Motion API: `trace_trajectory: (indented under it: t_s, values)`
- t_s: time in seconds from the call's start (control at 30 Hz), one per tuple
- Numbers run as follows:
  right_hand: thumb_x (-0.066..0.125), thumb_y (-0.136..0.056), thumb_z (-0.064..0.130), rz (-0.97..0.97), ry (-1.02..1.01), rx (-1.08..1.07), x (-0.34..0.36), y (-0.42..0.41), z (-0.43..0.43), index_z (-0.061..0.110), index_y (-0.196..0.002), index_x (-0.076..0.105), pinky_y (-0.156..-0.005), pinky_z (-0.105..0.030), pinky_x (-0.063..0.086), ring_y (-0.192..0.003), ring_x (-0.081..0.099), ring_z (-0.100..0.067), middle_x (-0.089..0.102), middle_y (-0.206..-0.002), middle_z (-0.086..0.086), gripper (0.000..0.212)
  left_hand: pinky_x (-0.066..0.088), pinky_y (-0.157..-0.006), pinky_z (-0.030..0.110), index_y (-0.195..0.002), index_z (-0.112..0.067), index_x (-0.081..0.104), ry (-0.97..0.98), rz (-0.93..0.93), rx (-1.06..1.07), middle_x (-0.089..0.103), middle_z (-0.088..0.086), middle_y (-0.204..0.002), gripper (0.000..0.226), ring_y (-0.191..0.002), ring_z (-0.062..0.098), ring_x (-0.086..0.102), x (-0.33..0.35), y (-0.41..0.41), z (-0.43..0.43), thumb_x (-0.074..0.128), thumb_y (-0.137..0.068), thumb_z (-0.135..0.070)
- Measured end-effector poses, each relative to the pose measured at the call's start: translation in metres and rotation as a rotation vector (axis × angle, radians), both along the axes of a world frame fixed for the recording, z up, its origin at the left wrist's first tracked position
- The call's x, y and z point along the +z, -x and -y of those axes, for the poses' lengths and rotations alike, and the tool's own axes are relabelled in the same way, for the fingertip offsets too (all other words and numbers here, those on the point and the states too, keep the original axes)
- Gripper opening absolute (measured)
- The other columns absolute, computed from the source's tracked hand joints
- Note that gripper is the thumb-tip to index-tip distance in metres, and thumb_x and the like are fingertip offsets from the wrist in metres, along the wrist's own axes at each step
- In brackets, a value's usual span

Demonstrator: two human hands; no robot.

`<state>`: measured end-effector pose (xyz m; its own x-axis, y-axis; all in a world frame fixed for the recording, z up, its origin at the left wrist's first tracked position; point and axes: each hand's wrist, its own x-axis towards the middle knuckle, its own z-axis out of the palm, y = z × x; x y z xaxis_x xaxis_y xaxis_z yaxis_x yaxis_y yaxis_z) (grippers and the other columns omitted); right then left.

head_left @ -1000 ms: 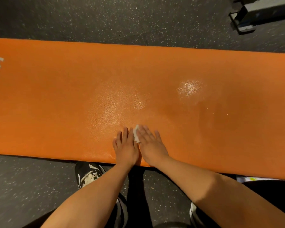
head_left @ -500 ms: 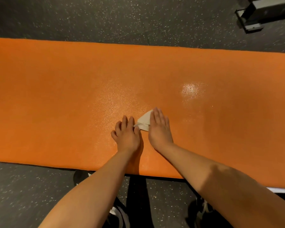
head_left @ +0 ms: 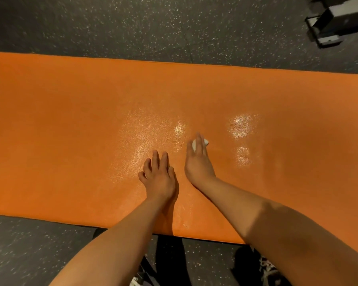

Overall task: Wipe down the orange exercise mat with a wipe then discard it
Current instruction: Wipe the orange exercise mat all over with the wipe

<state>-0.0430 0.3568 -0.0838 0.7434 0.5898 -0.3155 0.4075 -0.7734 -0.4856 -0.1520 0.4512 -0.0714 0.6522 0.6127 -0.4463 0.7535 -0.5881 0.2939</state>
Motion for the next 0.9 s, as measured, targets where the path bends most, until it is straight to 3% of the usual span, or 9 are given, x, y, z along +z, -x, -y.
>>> trace_trajectory:
  t_s: [0.1, 0.2, 0.37, 0.43, 0.57, 0.63, 0.7, 0.8, 0.9]
  values:
    - [0.04, -0.106, 0.01, -0.124, -0.097, 0.209, 0.009, 0.022, -0.004, 0.012, -0.162, 0.011, -0.12, -0.041, 0.026, -0.155, 0.005, -0.029, 0.0, -0.168, -0.012, 0.063, 0.008, -0.112, 0.049, -0.157, -0.039, 0.021, -0.008, 0.034, 0.001, 0.002, -0.007, -0.168, 0.05, -0.148, 0.026, 0.006, 0.001, -0.003, -0.005, 0.028, -0.107, -0.041]
    - [0.044, -0.102, 0.0, -0.06, -0.146, 0.381, -0.006, 0.007, -0.001, 0.016, -0.161, 0.017, -0.124, -0.036, 0.021, -0.157, 0.001, -0.022, 0.005, -0.17, -0.006, 0.067, 0.009, -0.11, 0.048, -0.156, -0.036, 0.025, -0.022, 0.07, 0.014, 0.006, -0.007, -0.168, 0.049, -0.145, 0.027, 0.011, 0.001, -0.012, -0.011, 0.03, -0.107, -0.036]
    - [0.039, -0.097, -0.006, 0.096, 0.01, 0.001, -0.022, -0.04, 0.0, 0.014, -0.162, 0.005, -0.127, -0.043, 0.01, -0.155, -0.016, -0.026, -0.009, -0.17, -0.006, 0.076, 0.005, -0.115, 0.049, -0.157, -0.033, 0.022, -0.027, 0.084, -0.039, 0.005, -0.004, -0.168, 0.056, -0.15, 0.025, 0.005, -0.004, -0.026, -0.023, 0.037, -0.103, -0.029]
    - [0.037, -0.096, -0.004, 0.1, 0.025, -0.038, -0.02, -0.031, -0.011, 0.012, -0.162, 0.002, -0.127, -0.041, 0.009, -0.154, -0.02, -0.026, -0.011, -0.17, -0.004, 0.076, 0.009, -0.113, 0.048, -0.155, -0.034, 0.027, -0.036, 0.105, -0.041, 0.011, -0.005, -0.167, 0.053, -0.147, 0.025, 0.011, -0.005, -0.028, -0.027, 0.036, -0.104, -0.029]
    - [0.032, -0.105, 0.008, 0.053, -0.039, 0.343, -0.015, 0.0, -0.033, 0.013, -0.162, -0.002, -0.123, -0.034, -0.016, -0.152, -0.02, -0.015, -0.011, -0.169, -0.001, 0.066, 0.016, -0.11, 0.045, -0.151, -0.033, 0.035, -0.051, 0.149, -0.026, 0.026, -0.004, -0.162, 0.047, -0.136, 0.026, 0.025, -0.005, -0.033, -0.04, 0.036, -0.104, -0.029]
    - [0.034, -0.104, 0.006, 0.117, -0.045, 0.441, -0.018, -0.012, -0.03, 0.018, -0.162, -0.003, -0.12, -0.033, -0.02, -0.149, -0.023, -0.009, -0.015, -0.168, 0.004, 0.07, 0.014, -0.112, 0.046, -0.153, -0.032, 0.033, -0.05, 0.158, -0.03, 0.023, -0.003, -0.163, 0.048, -0.139, 0.027, 0.023, -0.007, -0.037, -0.045, 0.035, -0.106, -0.03]
    - [0.037, -0.098, -0.001, 0.182, 0.014, 0.277, -0.024, -0.037, -0.021, 0.02, -0.162, -0.004, -0.122, -0.036, -0.015, -0.152, -0.021, -0.012, -0.02, -0.166, 0.004, 0.079, 0.012, -0.116, 0.051, -0.156, -0.033, 0.025, -0.046, 0.121, -0.067, 0.011, -0.003, -0.167, 0.051, -0.145, 0.029, 0.015, -0.013, -0.04, -0.046, 0.032, -0.106, -0.032]
    - [0.038, -0.098, -0.001, 0.186, 0.089, -0.143, -0.022, -0.065, -0.009, 0.018, -0.162, 0.009, -0.125, -0.044, 0.015, -0.153, 0.004, -0.03, -0.007, -0.169, -0.01, 0.073, 0.01, -0.117, 0.056, -0.158, -0.036, 0.016, -0.035, 0.072, -0.091, 0.001, -0.004, -0.169, 0.054, -0.148, 0.03, 0.008, -0.019, -0.04, -0.046, 0.031, -0.106, -0.035]
    - [0.043, -0.098, -0.001, 0.109, 0.043, -0.135, -0.019, -0.052, -0.021, 0.016, -0.161, 0.018, -0.119, -0.046, 0.033, -0.145, 0.022, -0.037, 0.007, -0.164, -0.014, 0.07, 0.01, -0.116, 0.054, -0.157, -0.037, 0.018, -0.027, 0.07, -0.092, 0.001, -0.005, -0.169, 0.054, -0.148, 0.029, 0.009, -0.017, -0.04, -0.048, 0.032, -0.105, -0.035]
